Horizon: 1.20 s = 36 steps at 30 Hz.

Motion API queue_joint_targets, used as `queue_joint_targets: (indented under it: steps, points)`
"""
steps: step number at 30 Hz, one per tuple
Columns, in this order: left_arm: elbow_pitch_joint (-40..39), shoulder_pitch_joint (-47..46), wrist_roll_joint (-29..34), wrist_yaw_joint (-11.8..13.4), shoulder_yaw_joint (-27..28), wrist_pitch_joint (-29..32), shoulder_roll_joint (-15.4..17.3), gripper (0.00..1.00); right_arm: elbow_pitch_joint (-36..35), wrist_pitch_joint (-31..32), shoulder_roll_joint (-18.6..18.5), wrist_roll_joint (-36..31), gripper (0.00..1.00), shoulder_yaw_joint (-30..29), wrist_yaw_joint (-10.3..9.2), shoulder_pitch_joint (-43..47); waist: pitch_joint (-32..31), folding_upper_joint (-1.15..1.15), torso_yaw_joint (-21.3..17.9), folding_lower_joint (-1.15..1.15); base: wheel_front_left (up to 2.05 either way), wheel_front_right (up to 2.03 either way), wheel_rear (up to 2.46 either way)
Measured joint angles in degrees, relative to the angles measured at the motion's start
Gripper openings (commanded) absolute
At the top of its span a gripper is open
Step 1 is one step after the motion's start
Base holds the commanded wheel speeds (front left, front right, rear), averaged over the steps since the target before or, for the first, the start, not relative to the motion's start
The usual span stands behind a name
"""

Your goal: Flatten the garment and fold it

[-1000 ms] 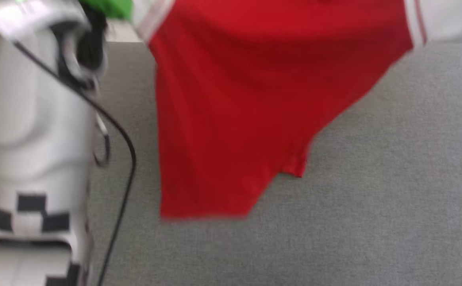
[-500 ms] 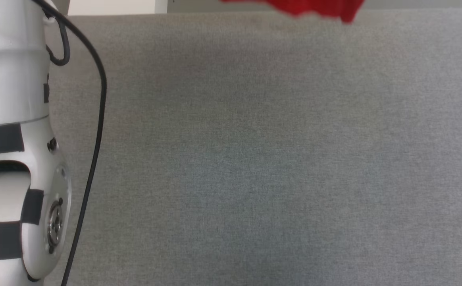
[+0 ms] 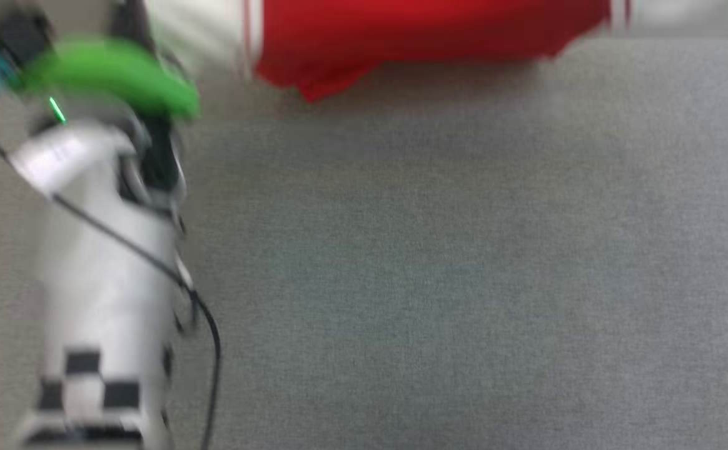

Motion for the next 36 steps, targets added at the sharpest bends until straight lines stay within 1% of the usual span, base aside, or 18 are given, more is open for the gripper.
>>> queue_joint_targets:
  steps: [3, 7, 9, 12, 15, 16, 19, 23, 25, 27, 30, 33, 34, 35, 36]
  points:
    - [-1.2, 9.3, -1.8, -1.3, -0.4, -0.9, -1.4, 0.00, -3.2, -1.1, -0.1, 3.2, 0.00, -0.5, 0.00, 10.7, -2.0, 0.00, 0.4, 0.00, 0.00, 0.00, 0.00]
    - [-2.4, 21.1, -2.3, -1.7, -1.5, -2.1, -2.2, 0.00, -8.2, -1.0, -0.2, 5.6, 0.00, -0.3, 0.00, 26.5, -5.2, 0.00, 0.9, -0.01, 0.00, 0.00, 0.00]
    - [-2.8, 26.4, -3.3, -1.7, -2.1, -2.4, -3.0, 0.00, -9.9, -0.5, 0.6, 7.5, 0.00, -1.8, 0.00, 34.5, -6.9, 0.00, 1.2, -0.01, 0.00, 0.00, 0.00]
    - [-3.2, 33.0, -6.1, -1.6, -2.9, -2.4, -3.4, 0.00, -11.6, 0.5, 1.7, 7.9, 0.00, -4.2, 0.00, 43.8, -9.2, 0.00, 1.6, -0.01, 0.00, 0.00, 0.00]
    - [-3.7, 39.1, -8.6, -0.9, -3.5, -2.6, -3.6, 0.00, -13.1, 1.5, 3.3, 7.4, 0.00, -7.4, 0.00, 51.3, -11.4, 0.00, 1.9, -0.01, 0.00, 0.00, 0.00]
    - [-3.9, 41.1, -9.4, -0.5, -3.5, -2.8, -3.6, 0.00, -13.7, 1.8, 3.7, 6.4, 0.00, -8.3, 0.01, 53.8, -12.0, 0.00, 1.9, -0.01, 0.00, 0.00, 0.00]
    - [-5.0, 46.0, -11.4, 0.9, -2.8, -3.4, -3.7, 0.00, -15.3, 2.1, 5.9, 5.1, 0.00, -12.5, 0.01, 58.7, -13.6, 0.00, 1.9, -0.01, 0.00, 0.00, 0.00]
    - [-6.6, 50.2, -12.2, 2.9, -2.3, -3.3, -3.8, 0.00, -18.1, 3.2, 8.0, 2.5, 0.00, -16.1, 0.03, 63.2, -14.7, 0.00, 1.5, -0.01, 0.00, 0.00, 0.00]
    - [-7.8, 51.7, -12.2, 4.0, -2.1, -3.2, -3.7, 0.00, -19.4, 4.0, 8.6, 2.1, 0.00, -16.9, 0.03, 64.6, -14.8, 0.00, 1.3, -0.01, 0.00, 0.00, 0.00]
    - [-8.8, 52.5, -10.6, 5.5, -2.8, -3.0, -2.7, 0.00, -20.9, 5.1, 8.3, 0.4, 0.00, -16.6, 0.03, 65.5, -14.7, 0.00, 1.2, -0.01, 0.00, 0.00, 0.00]
    - [-9.8, 52.6, -4.2, 8.8, -6.4, -0.9, 0.8, 0.00, -23.8, 9.0, 5.6, -4.1, 0.00, -13.0, 0.03, 65.4, -14.3, 0.00, 0.9, -0.01, 0.00, 0.00, 0.00]
    - [-10.7, 52.4, 0.7, 11.7, -9.8, 2.0, 3.3, 0.00, -26.1, 16.2, 3.3, -6.5, 0.00, -7.2, 0.02, 63.6, -13.8, 0.00, 0.5, -0.01, 0.00, 0.00, 0.00]
    - [-11.0, 52.3, 2.0, 12.4, -10.6, 2.9, 3.8, 0.00, -26.3, 18.7, 2.8, -6.8, 0.00, -5.6, 0.02, 62.7, -13.6, 0.00, 0.5, -0.01, 0.00, 0.00, 0.00]
    - [-12.4, 52.2, 3.4, 14.2, -12.1, 5.1, 4.4, 0.00, -26.2, 27.4, 0.7, -7.0, 0.00, 0.0, 0.02, 59.3, -13.1, 0.00, 0.4, -0.01, 0.00, 0.00, 0.00]
    - [-12.7, 52.0, 3.6, 14.3, -12.4, 5.5, 4.4, 0.00, -26.0, 29.3, 0.1, -7.0, 0.00, 1.3, 0.02, 58.5, -12.9, 0.00, 0.5, -0.01, 0.00, 0.00, 0.00]
